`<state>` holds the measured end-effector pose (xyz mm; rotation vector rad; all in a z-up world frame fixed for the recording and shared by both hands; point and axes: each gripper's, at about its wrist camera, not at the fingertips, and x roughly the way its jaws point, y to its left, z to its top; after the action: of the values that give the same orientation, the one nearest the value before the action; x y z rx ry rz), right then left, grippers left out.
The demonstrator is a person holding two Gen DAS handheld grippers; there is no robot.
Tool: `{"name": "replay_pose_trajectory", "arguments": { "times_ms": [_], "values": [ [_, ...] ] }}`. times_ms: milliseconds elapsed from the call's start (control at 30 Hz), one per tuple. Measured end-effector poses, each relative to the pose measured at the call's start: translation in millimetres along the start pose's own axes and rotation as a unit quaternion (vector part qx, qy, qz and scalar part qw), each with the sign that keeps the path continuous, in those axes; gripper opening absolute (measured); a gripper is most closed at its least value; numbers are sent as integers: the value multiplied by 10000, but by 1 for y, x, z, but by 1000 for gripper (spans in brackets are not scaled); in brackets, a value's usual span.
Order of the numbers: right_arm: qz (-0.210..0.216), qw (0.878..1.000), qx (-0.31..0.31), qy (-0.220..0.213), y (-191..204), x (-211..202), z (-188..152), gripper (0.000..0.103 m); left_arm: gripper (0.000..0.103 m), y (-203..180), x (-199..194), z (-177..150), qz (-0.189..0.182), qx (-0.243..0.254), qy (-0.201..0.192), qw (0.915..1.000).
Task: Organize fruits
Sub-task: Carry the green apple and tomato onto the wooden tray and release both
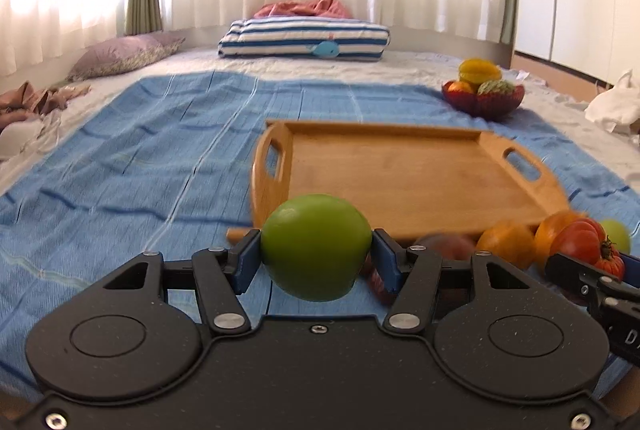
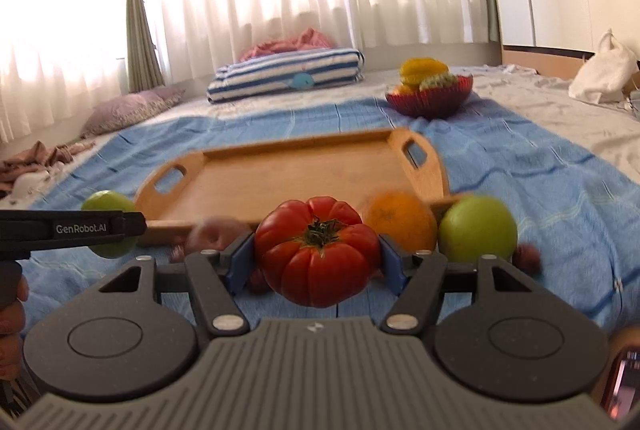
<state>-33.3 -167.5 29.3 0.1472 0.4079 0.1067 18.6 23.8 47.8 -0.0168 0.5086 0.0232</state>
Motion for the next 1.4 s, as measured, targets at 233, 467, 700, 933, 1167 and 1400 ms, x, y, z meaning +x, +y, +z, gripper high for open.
{"name": "replay_pose_trajectory", "arguments": {
  "times_ms": [233, 467, 700, 933, 1167, 1400],
  "values": [
    [216, 9996, 53, -165, -18, 10, 37, 67, 57, -6, 6, 36, -248, 96, -168, 9995],
    [275, 9992, -238, -154, -30, 44, 74, 67, 57, -13, 26, 64, -610, 195, -139, 9979],
    [288, 9987, -302, 307, -41, 98, 91, 67, 57, -15, 66, 79, -886, 79, 181, 9959],
    [284, 9962, -223, 798, -54, 138, 100, 67, 57, -18, 108, 75, -673, 152, 600, 9958],
    [251, 9907, -216, 1324, -59, 168, 96, 67, 57, -21, 134, 71, -567, 222, 903, 9941],
    [180, 9882, -210, 1507, -59, 174, 90, 67, 57, -23, 144, 68, -534, 264, 1017, 9930]
  ]
}}
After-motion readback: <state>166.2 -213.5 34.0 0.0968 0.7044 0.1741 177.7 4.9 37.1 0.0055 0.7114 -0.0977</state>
